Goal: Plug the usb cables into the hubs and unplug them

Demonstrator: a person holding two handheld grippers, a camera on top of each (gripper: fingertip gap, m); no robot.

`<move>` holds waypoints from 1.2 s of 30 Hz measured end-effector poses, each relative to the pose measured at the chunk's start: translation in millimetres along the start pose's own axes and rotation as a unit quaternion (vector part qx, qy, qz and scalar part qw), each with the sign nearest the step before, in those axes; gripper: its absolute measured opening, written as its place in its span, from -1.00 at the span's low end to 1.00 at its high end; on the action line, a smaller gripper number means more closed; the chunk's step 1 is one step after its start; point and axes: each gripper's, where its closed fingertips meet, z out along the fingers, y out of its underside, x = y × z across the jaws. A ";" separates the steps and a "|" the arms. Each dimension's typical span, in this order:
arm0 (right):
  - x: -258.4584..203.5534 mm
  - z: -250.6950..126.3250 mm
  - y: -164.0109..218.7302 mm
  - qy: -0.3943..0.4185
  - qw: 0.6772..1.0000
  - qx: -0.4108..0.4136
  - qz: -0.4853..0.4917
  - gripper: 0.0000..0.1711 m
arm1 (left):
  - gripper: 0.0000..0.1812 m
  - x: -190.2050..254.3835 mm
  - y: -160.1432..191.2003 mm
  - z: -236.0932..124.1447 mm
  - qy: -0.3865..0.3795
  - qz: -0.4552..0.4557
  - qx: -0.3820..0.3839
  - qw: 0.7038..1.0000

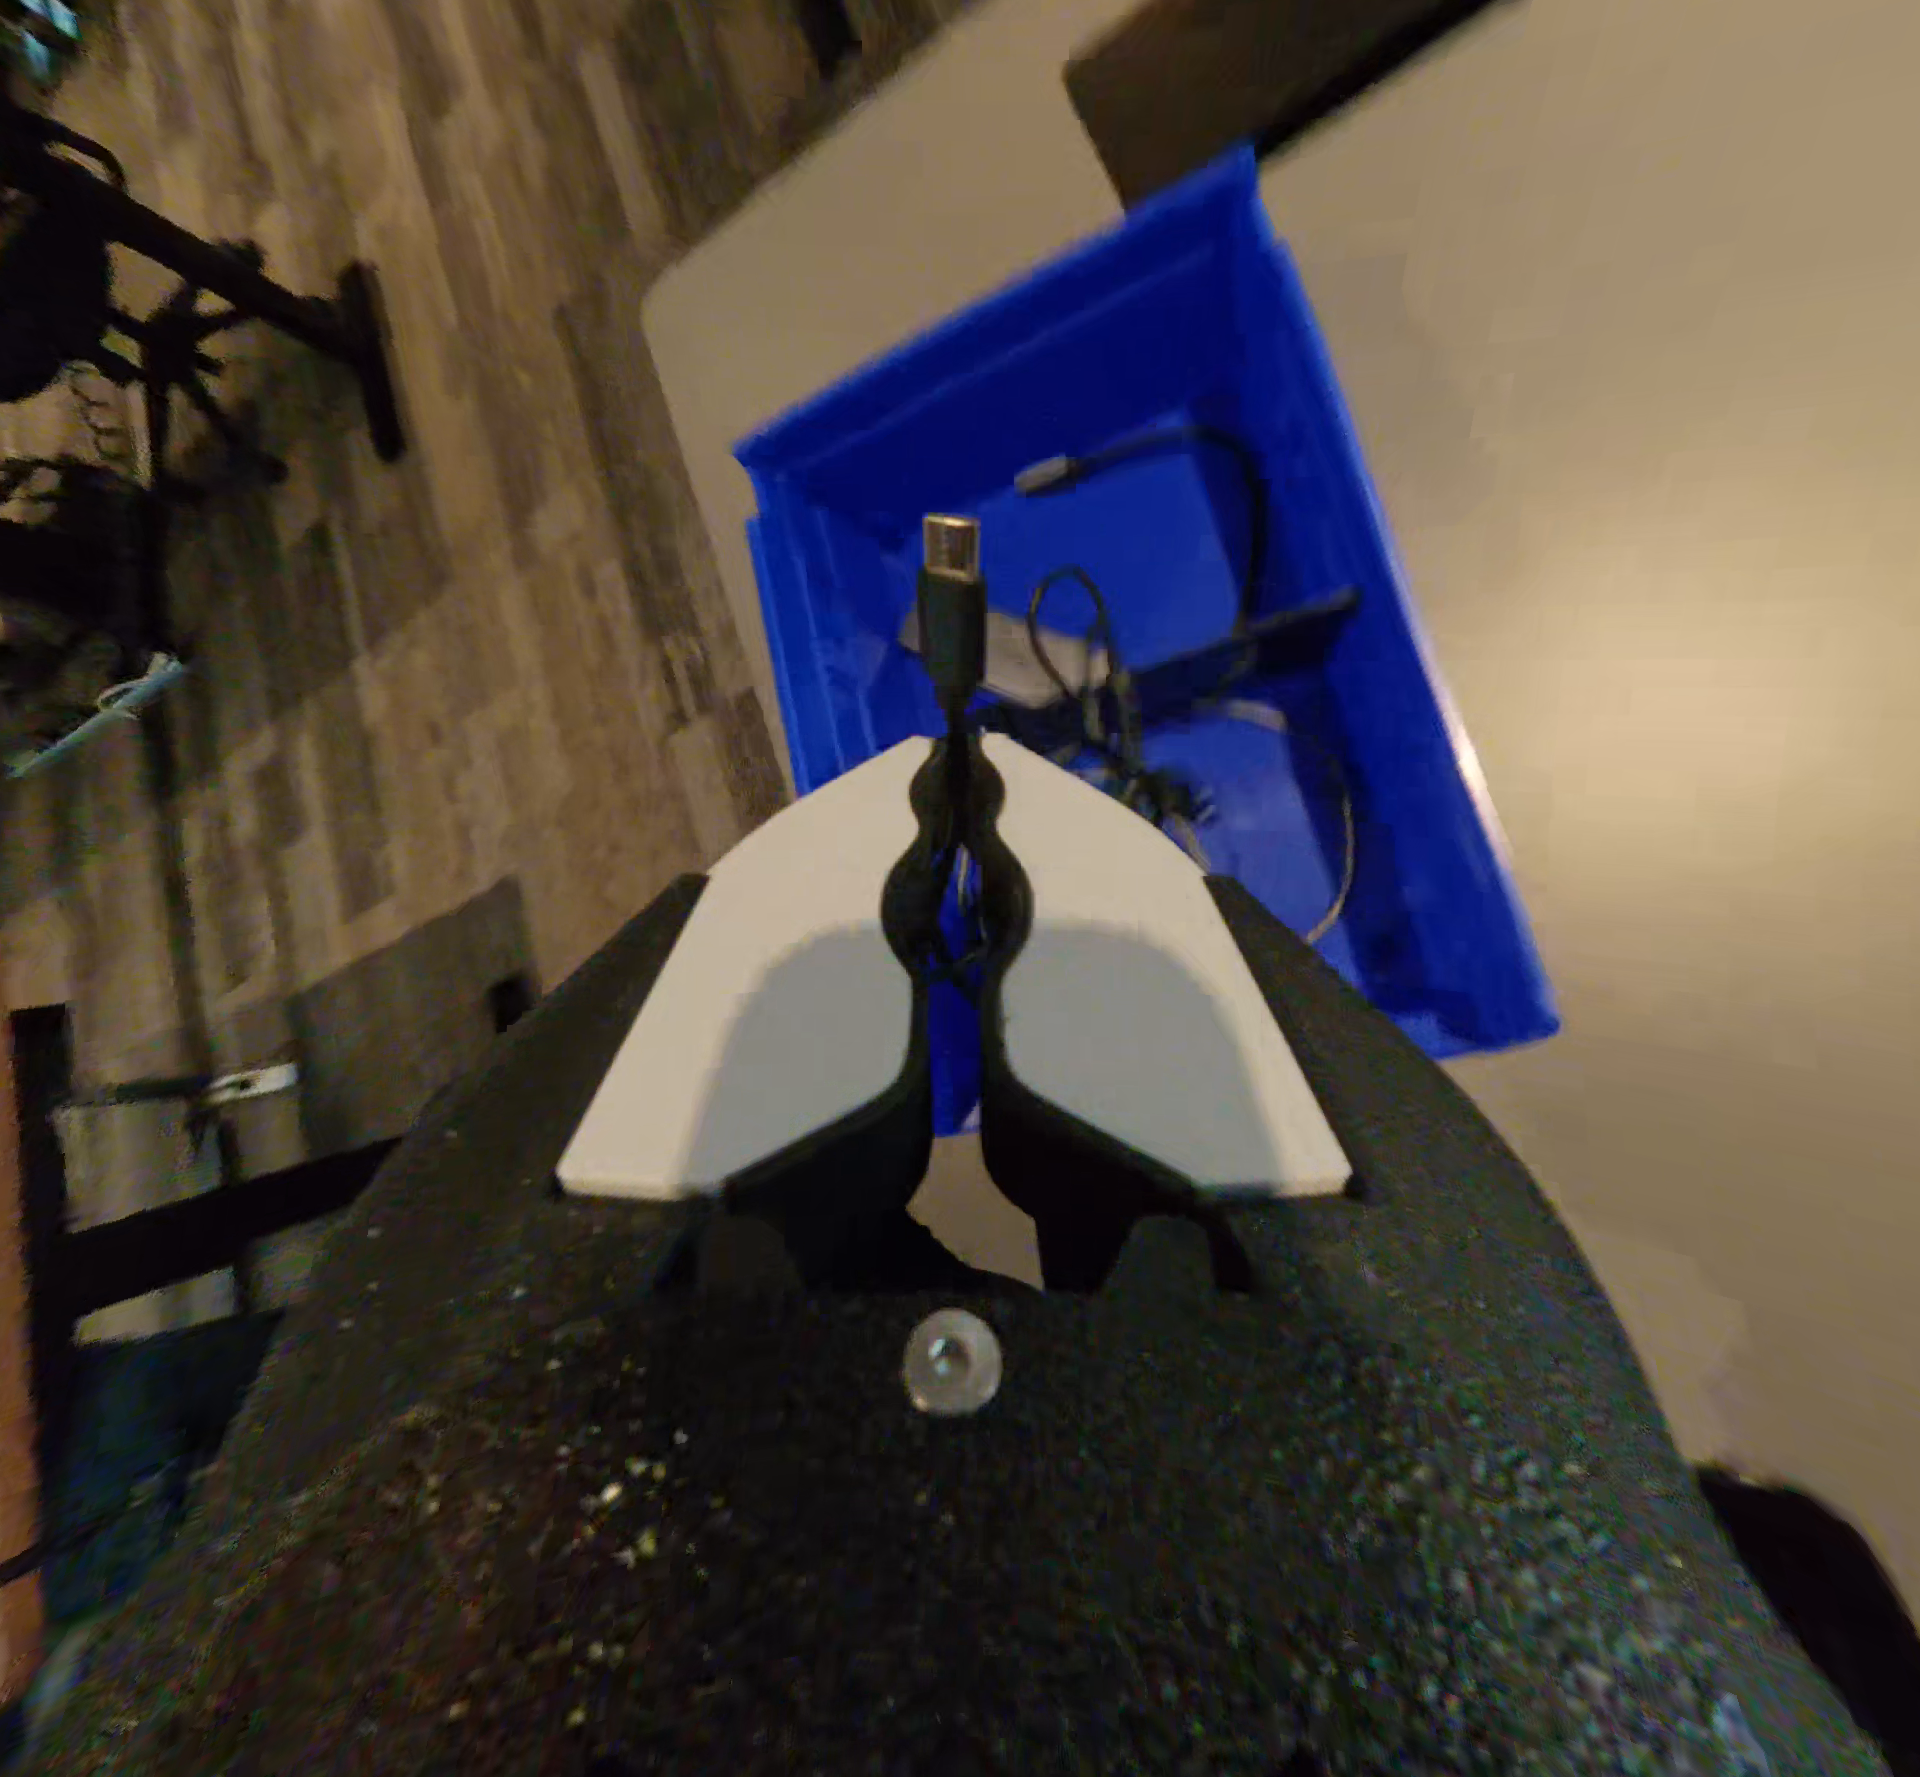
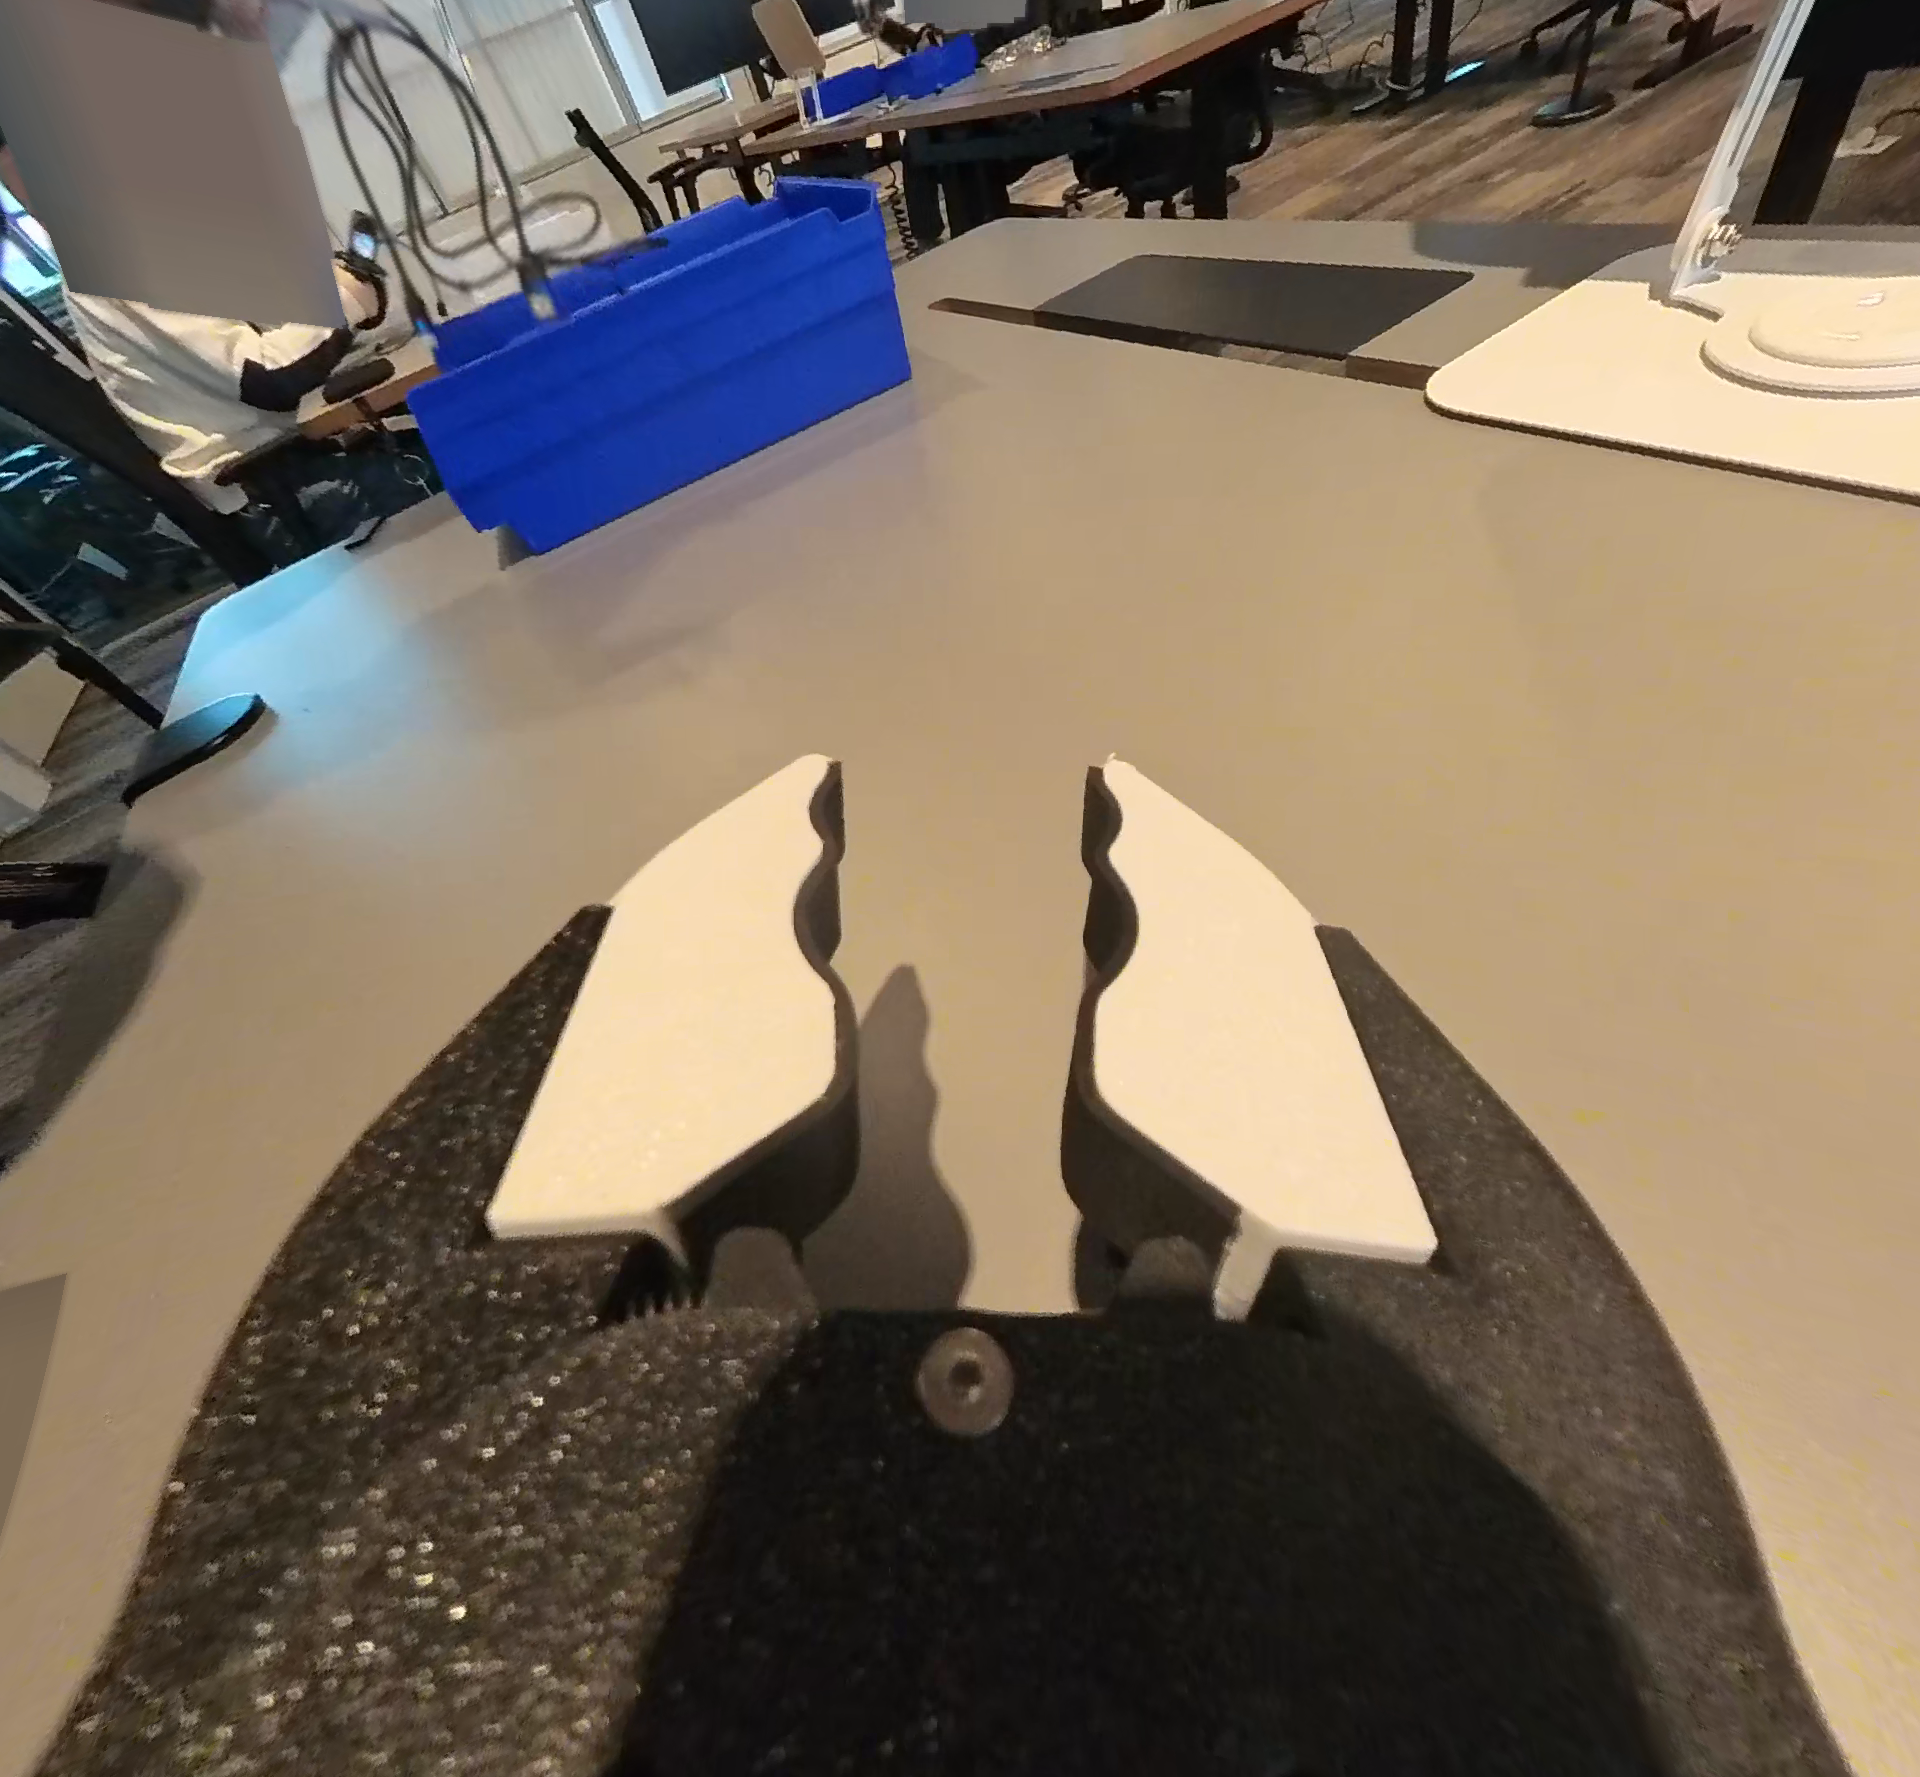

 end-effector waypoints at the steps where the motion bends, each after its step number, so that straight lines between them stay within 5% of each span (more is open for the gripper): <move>1: -0.2 -0.4 -0.3 -0.001 1.000 0.002 -0.001 -0.48 | -0.97 -5.0 -10.3 -9.4 -0.003 -0.023 0.036 0.999; 5: -1.2 -1.0 -0.7 -0.002 1.000 0.004 -0.002 -0.48 | -0.96 -8.9 -4.3 -9.5 -0.027 0.006 -0.002 1.000; 10: -1.8 -1.5 -1.0 -0.004 1.000 0.006 -0.003 -0.48 | -0.97 -35.8 -45.1 -54.7 -0.072 -0.047 0.121 0.989; 13: -2.2 -1.8 -1.1 -0.004 1.000 0.006 -0.004 -0.48 | -0.97 -30.2 -26.7 -36.2 -0.073 -0.005 0.039 0.997; 19: -3.3 -2.1 -1.2 -0.008 1.000 0.007 -0.005 -0.48 | -0.98 -70.3 -81.3 -125.4 -0.148 -0.059 0.198 0.967; 24: -4.5 -2.5 -1.3 -0.011 1.000 0.008 -0.006 -0.48 | -0.97 -48.1 -55.4 -77.5 -0.112 -0.023 0.096 0.989; 28: -6.6 -2.9 -0.9 -0.016 1.000 0.007 -0.009 -0.48 | -0.98 -49.0 -81.3 -113.2 -0.114 -0.061 0.191 0.973; 32: -7.6 -4.4 -1.5 -0.019 1.000 0.011 -0.010 -0.48 | -0.97 -36.4 -72.9 -92.7 -0.108 -0.024 0.127 0.986; 36: -9.0 -4.6 -1.3 -0.023 1.000 0.010 -0.012 -0.48 | -0.98 -44.4 -99.7 -131.9 -0.128 -0.049 0.199 0.970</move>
